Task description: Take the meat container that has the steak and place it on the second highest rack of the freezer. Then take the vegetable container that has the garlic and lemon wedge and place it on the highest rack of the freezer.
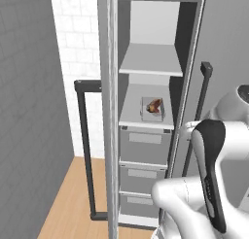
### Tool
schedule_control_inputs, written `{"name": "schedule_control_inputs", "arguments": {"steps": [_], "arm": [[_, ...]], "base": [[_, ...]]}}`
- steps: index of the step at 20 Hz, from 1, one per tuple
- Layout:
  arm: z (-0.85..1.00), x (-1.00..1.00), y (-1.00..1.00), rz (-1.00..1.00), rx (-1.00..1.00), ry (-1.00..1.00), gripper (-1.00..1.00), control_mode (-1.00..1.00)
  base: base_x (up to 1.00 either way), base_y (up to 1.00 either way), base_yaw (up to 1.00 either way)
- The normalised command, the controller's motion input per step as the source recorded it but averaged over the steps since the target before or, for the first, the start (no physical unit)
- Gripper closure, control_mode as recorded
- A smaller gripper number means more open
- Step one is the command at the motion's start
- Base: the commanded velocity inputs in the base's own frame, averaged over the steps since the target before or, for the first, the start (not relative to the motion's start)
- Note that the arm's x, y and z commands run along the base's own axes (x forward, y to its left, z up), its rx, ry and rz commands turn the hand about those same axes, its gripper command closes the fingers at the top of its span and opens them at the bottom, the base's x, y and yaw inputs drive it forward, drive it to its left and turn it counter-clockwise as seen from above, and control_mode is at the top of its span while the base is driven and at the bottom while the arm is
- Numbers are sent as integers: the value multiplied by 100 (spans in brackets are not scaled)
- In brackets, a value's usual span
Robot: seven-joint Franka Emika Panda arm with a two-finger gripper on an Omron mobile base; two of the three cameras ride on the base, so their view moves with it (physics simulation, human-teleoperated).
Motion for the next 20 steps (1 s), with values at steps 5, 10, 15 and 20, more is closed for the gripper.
{"name": "schedule_control_inputs", "arguments": {"steps": [5, 10, 15, 20], "arm": [[-24, -2, 34, -5, -10, 20, -100, -100], [-2, -1, 1, -1, 0, -1, -100, -100], [0, -7, 0, 0, 0, 0, -100, -100], [0, 0, 0, 0, 0, 0, -100, 100]], "base": [[0, 0, 0], [0, 0, 0], [0, 0, 0], [-68, -23, -33]]}}
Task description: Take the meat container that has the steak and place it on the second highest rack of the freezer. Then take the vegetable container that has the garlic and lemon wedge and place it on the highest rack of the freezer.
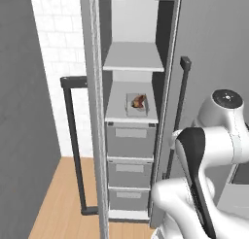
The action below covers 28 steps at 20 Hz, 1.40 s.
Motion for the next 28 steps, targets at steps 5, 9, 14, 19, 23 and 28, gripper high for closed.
{"name": "schedule_control_inputs", "arguments": {"steps": [5, 9, 14, 19, 23, 28], "arm": [[0, 0, 0, 0, 0, 0, -100, 100], [0, 0, 0, 0, 0, 0, -100, 100], [0, 0, 0, 0, 0, 0, -100, 100], [0, 0, 0, 0, 0, 0, -100, 100], [0, 0, 0, 0, 0, 0, -100, 100], [0, 0, 0, 0, 0, 0, -100, 100]], "base": [[-13, -85, -35], [20, -100, -29], [21, -100, -30], [-7, -100, -27], [6, -100, -13], [0, -100, -2]]}}
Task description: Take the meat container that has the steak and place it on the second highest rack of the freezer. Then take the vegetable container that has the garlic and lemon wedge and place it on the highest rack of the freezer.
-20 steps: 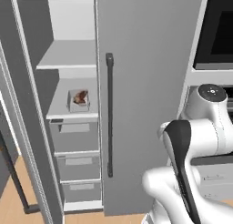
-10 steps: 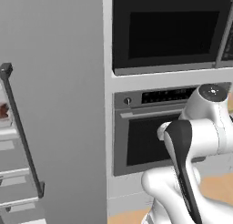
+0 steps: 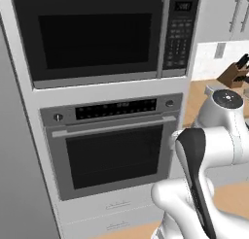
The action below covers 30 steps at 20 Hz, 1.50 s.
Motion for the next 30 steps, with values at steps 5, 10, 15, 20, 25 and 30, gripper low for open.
{"name": "schedule_control_inputs", "arguments": {"steps": [5, 10, 15, 20, 25, 30], "arm": [[0, 0, 0, 0, 0, 0, -100, 100], [0, 0, 0, 0, 0, 0, -100, 100], [0, 0, 0, 0, 0, 0, -100, 100], [0, 0, 0, 0, 0, 0, -100, 100], [0, 0, 0, 0, 0, 0, -100, 100], [0, 0, 0, 0, 0, 0, -100, 100]], "base": [[6, -100, -4], [36, -100, -1], [57, -100, 0], [63, -100, 0], [72, -100, 0], [40, -66, 8]]}}
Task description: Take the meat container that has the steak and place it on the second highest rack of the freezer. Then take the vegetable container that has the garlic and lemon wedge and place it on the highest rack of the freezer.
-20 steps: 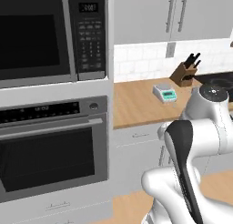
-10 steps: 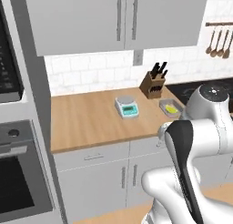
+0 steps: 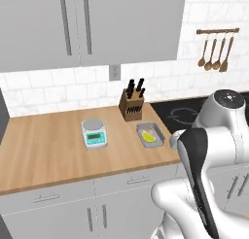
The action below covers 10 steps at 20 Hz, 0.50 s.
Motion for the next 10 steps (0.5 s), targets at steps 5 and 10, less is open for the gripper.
{"name": "schedule_control_inputs", "arguments": {"steps": [5, 10], "arm": [[0, 0, 0, 0, 0, 0, -100, 100], [0, 0, 0, 0, 0, 0, -100, 100]], "base": [[11, -9, 7], [36, 12, 7]]}}
